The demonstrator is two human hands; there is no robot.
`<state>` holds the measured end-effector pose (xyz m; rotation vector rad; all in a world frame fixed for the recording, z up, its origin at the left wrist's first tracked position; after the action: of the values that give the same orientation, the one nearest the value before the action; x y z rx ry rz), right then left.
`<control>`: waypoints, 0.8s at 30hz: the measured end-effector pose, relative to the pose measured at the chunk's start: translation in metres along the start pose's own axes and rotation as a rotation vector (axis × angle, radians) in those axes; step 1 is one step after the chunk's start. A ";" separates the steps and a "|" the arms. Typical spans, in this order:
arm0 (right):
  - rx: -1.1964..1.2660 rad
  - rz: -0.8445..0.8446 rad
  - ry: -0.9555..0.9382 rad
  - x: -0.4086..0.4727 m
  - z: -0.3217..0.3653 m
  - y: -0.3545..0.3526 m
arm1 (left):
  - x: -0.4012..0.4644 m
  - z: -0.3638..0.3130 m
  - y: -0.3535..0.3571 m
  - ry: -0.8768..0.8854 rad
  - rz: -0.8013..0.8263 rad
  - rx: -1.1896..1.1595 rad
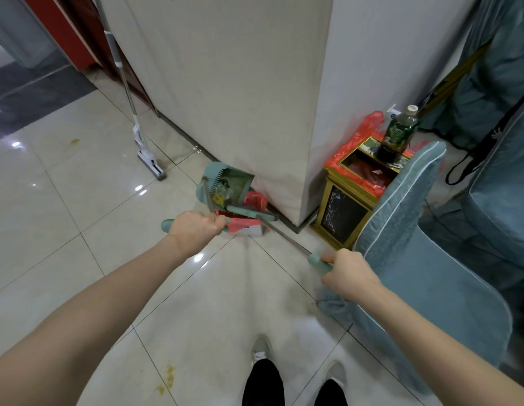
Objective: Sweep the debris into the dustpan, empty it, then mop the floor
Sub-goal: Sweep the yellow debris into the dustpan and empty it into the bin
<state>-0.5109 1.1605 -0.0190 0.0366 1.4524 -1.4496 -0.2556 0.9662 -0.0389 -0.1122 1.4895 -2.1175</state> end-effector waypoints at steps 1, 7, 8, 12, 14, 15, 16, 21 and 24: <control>0.000 -0.006 0.004 -0.002 -0.003 -0.003 | 0.001 -0.002 -0.002 -0.010 0.037 0.001; 0.032 -0.025 -0.026 -0.009 -0.006 -0.011 | 0.006 -0.010 -0.013 0.009 0.145 0.010; 0.035 -0.031 -0.039 -0.008 -0.002 -0.011 | 0.005 -0.010 -0.014 0.014 0.141 0.013; -0.004 -0.054 -0.085 0.001 0.025 -0.005 | 0.002 -0.004 -0.014 0.047 0.103 0.029; -0.045 -0.054 -0.114 0.006 0.038 0.003 | 0.002 -0.001 -0.010 0.085 0.096 0.067; -0.059 -0.050 -0.119 0.008 0.042 0.007 | 0.003 0.001 -0.008 0.105 0.082 0.097; -0.070 -0.046 -0.116 0.010 0.044 0.010 | 0.003 0.003 -0.005 0.129 0.056 0.128; -0.114 -0.038 -0.065 0.014 0.039 0.016 | -0.004 0.008 -0.009 0.131 0.114 0.118; -0.128 -0.065 -0.046 0.011 0.029 0.007 | -0.008 0.010 -0.012 0.109 0.130 0.122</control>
<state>-0.4935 1.1344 -0.0236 -0.1239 1.5175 -1.3975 -0.2495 0.9648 -0.0220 0.1433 1.3840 -2.1320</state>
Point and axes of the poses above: each hand's wrist, its own x-axis towards the middle knuckle, its own y-axis out of the palm, z = x × y, the point moved 2 cm from there along x, towards the middle knuckle, and after that the axes turned 9 degrees about y, right-handed, at the moved point
